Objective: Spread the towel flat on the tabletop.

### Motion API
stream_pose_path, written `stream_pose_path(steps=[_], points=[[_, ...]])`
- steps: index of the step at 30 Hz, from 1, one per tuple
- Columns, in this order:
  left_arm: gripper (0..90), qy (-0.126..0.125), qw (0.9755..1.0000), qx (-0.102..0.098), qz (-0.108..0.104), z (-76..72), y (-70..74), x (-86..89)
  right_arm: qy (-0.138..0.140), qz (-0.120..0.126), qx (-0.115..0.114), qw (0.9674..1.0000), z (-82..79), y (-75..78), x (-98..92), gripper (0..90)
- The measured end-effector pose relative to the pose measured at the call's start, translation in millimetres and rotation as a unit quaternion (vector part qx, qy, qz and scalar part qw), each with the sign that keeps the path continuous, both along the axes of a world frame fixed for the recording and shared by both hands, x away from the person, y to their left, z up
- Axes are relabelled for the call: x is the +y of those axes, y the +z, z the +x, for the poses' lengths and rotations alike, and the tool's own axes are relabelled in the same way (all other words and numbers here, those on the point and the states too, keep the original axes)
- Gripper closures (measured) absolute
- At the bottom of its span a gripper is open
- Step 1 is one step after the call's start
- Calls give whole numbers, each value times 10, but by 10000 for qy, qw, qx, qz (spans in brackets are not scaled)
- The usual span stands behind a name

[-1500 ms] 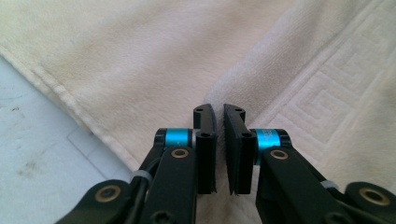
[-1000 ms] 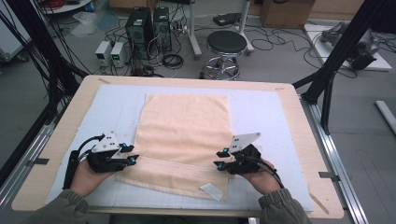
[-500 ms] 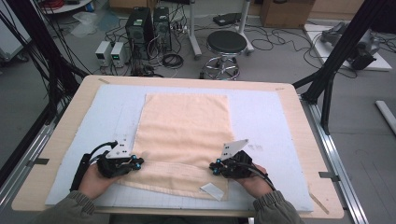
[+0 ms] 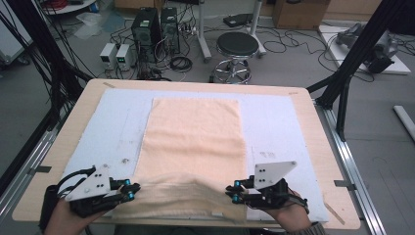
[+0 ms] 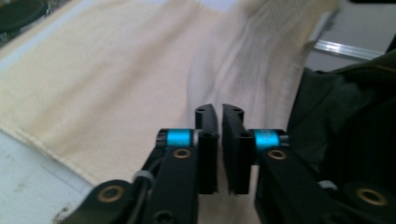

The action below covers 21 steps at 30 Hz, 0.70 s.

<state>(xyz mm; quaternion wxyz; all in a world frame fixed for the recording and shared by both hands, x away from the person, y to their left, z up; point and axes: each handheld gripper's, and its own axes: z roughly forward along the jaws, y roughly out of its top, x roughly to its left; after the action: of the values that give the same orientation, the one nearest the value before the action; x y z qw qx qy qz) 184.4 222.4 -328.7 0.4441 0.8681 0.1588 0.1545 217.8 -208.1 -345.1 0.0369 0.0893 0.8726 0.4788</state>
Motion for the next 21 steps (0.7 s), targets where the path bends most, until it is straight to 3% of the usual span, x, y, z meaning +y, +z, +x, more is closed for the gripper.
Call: stream_pose_path(steps=[2,4,6,10,12,14,15,17,19,20,21], points=[[717,48,9999,-89,-7,35,18,-6,-113,-70,-77,9999,10,-8,-19,742],[689,129,9999,-12,-69,149,-66,-15,-241,-86,-98,9996,85,-25,-21,721],[658,248,9996,86,-63,288,-218,-34,-380,-305,-317,9983,166,-46,-5,703],[602,413,9986,312,-71,614,-567,-60,-565,-810,-424,9942,411,-257,18,641],[571,451,9982,404,-43,759,-717,-79,-573,-900,-254,9940,528,-417,24,611],[544,484,9974,512,151,885,-847,-117,-595,-1065,-141,9924,636,-568,43,594],[533,503,9965,603,285,944,-898,-135,-630,-1170,-99,9911,680,-634,57,594],[528,501,9946,833,356,1029,-988,-163,-667,-1280,-1,9895,756,-735,84,601],[564,387,9924,1066,472,1062,-1063,-184,-595,-1422,158,9879,803,-828,127,678],[609,395,9938,975,353,1041,-1082,-181,-553,-1463,241,9874,810,-866,153,722],[672,340,9942,951,379,1028,-1078,-171,-510,-1356,275,9891,812,-873,154,778]])
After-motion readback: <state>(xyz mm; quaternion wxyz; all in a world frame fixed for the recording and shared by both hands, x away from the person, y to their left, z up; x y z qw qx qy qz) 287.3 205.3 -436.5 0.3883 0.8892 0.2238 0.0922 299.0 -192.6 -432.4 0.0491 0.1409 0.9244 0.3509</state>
